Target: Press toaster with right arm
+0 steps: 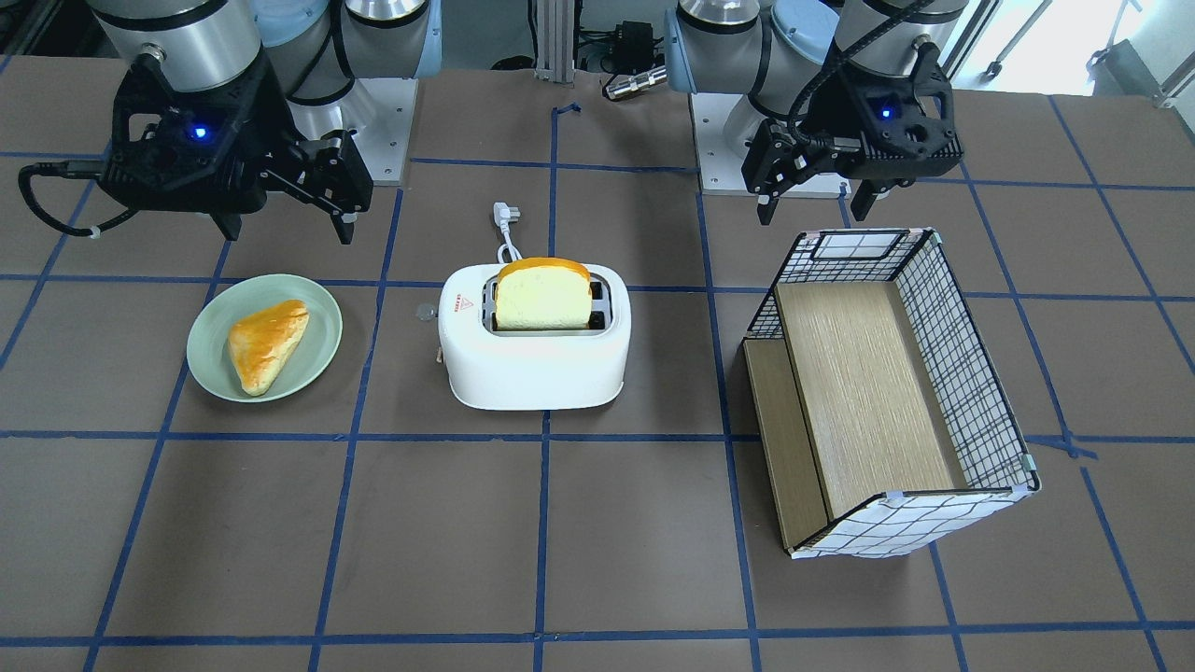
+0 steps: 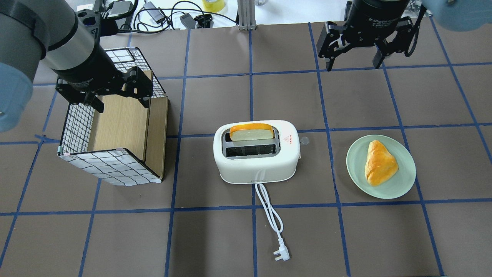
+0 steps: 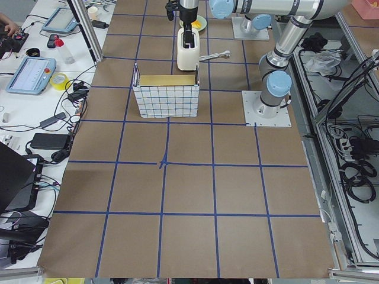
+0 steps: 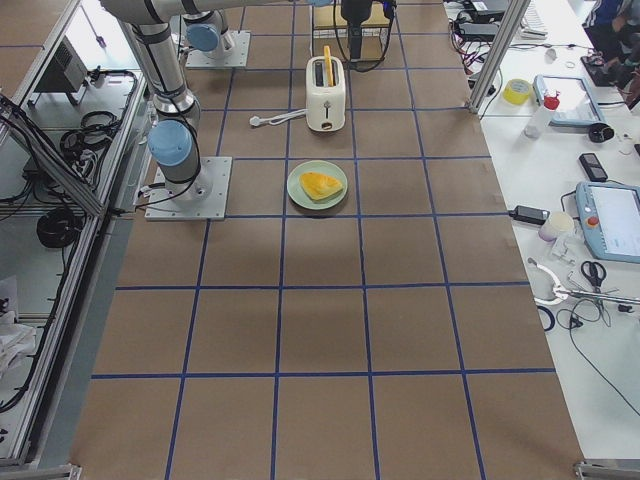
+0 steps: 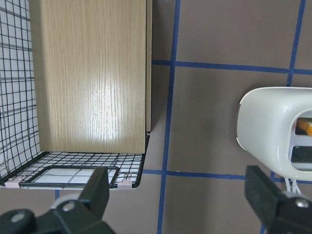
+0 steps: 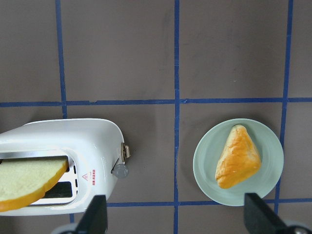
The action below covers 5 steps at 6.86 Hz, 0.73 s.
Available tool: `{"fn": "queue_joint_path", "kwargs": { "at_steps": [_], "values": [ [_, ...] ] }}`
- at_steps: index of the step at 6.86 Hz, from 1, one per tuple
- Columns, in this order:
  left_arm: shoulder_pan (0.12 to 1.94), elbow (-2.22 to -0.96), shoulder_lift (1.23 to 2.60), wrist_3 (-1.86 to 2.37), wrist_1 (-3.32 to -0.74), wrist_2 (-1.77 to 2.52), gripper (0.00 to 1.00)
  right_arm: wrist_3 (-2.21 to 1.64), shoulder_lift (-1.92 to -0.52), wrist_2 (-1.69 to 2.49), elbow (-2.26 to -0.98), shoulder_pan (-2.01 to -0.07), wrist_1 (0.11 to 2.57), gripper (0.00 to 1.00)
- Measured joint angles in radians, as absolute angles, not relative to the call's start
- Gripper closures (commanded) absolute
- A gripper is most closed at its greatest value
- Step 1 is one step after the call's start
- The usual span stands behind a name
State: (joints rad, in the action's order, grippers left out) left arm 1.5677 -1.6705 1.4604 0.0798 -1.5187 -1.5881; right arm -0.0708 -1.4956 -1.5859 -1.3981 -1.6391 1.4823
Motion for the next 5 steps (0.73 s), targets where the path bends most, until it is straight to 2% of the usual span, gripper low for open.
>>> {"fn": "queue_joint_path", "kwargs": {
  "at_steps": [5],
  "values": [
    [1.568,-1.67,1.46,0.08,-1.519,-1.588,0.0,-0.074,-1.496,-1.586,-1.397,-1.64,1.485,0.03]
  ]
}}
